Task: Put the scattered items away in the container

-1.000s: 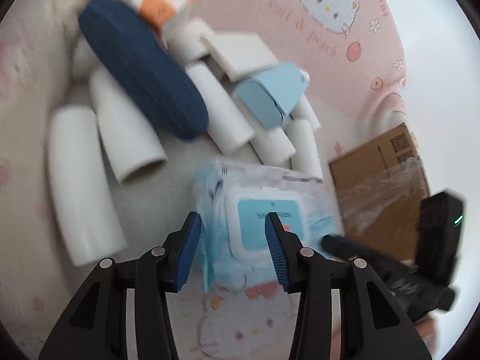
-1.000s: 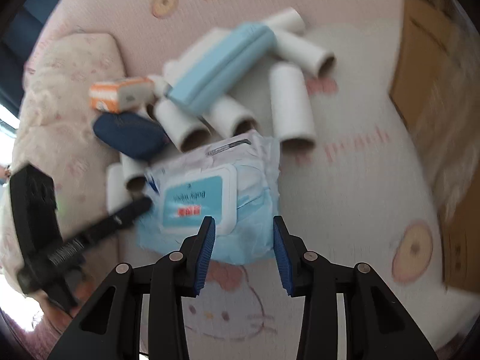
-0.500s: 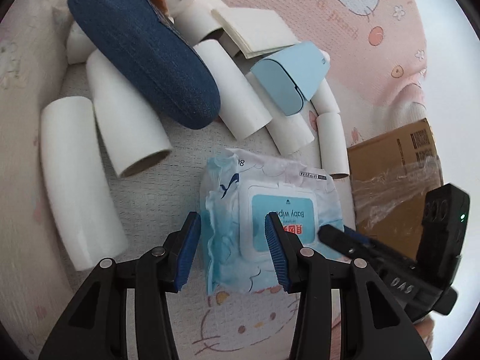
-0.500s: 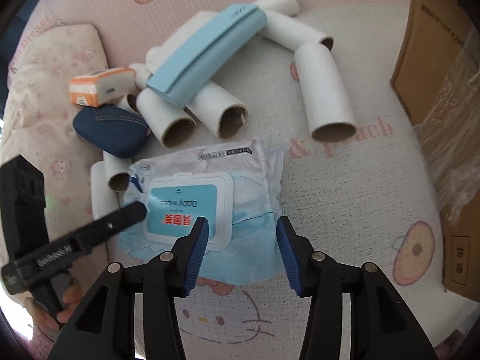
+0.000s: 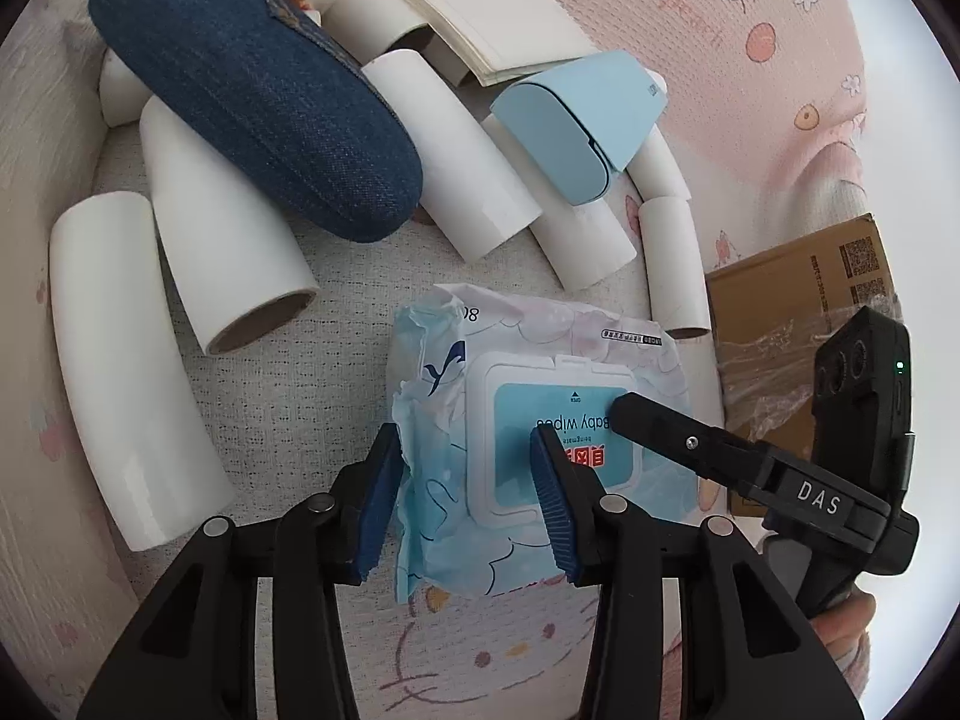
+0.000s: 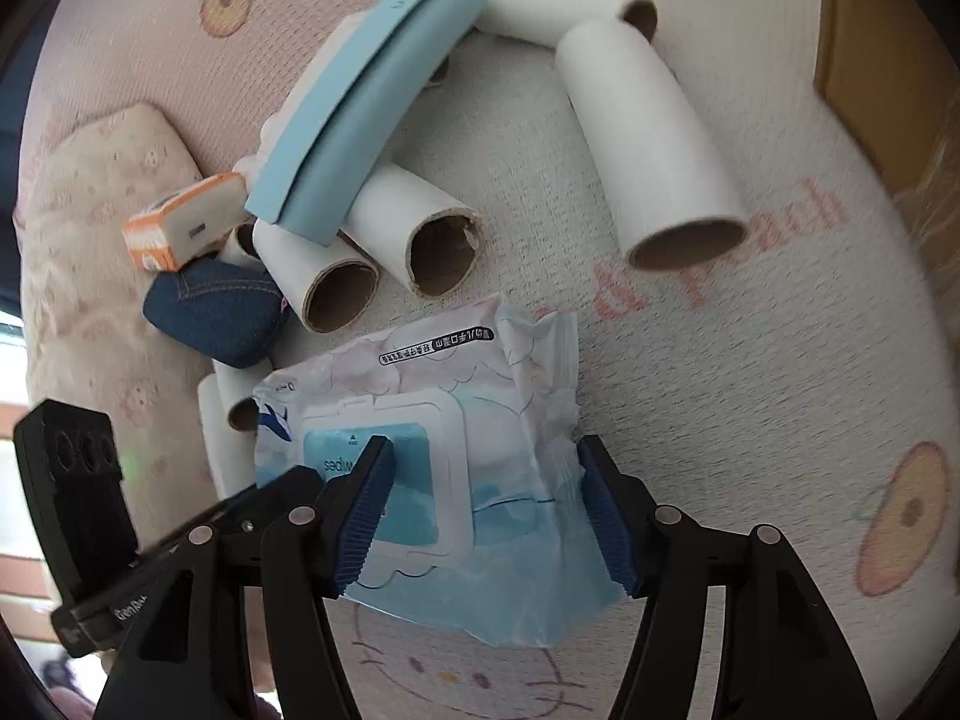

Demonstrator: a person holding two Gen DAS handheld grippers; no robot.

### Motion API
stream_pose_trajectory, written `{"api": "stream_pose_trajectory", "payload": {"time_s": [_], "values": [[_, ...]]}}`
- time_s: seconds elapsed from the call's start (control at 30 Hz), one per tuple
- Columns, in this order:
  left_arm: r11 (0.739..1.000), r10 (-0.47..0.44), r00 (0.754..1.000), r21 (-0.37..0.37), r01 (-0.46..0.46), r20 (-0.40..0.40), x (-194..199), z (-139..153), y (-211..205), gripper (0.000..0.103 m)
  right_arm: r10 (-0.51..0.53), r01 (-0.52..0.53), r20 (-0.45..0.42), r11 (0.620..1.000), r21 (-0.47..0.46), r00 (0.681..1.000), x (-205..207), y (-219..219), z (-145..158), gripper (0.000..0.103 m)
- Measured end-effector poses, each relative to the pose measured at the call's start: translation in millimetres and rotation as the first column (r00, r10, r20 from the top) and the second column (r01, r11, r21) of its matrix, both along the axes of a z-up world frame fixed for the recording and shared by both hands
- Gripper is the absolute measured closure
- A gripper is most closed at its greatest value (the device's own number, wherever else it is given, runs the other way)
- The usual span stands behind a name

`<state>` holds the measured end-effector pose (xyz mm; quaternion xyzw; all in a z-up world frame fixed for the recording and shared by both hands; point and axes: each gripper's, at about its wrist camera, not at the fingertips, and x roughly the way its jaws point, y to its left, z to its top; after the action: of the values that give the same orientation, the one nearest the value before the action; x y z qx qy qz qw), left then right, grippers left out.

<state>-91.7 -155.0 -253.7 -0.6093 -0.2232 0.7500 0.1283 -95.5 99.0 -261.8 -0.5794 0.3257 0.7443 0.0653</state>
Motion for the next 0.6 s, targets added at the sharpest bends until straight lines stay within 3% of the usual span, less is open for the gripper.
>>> {"api": "stream_pose_trajectory", "payload": {"time_s": [0.13,0.37,0.6], "values": [[1.0,-0.016,1.0,-0.013,0.016,-0.002,-0.3,1.9,1.5,0.057,-0.038,0.037,-0.003,0.998,-0.045,0.999,4.3,1.2,-4.7,0.039],[0.999,-0.04,0.999,-0.03,0.039,-0.036,1.8,7.9,3.1,0.058,0.007,-0.007,-0.036,1.0,-0.004,0.999,3.8,-12.1,2.1,0.042],[0.998,-0.047,0.992,-0.046,0.042,-0.118,12.3,36.3,2.5,0.058,0.018,-0.014,-0.089,0.999,0.045,0.996,8.1,-23.5,27.2,0.046]]}}
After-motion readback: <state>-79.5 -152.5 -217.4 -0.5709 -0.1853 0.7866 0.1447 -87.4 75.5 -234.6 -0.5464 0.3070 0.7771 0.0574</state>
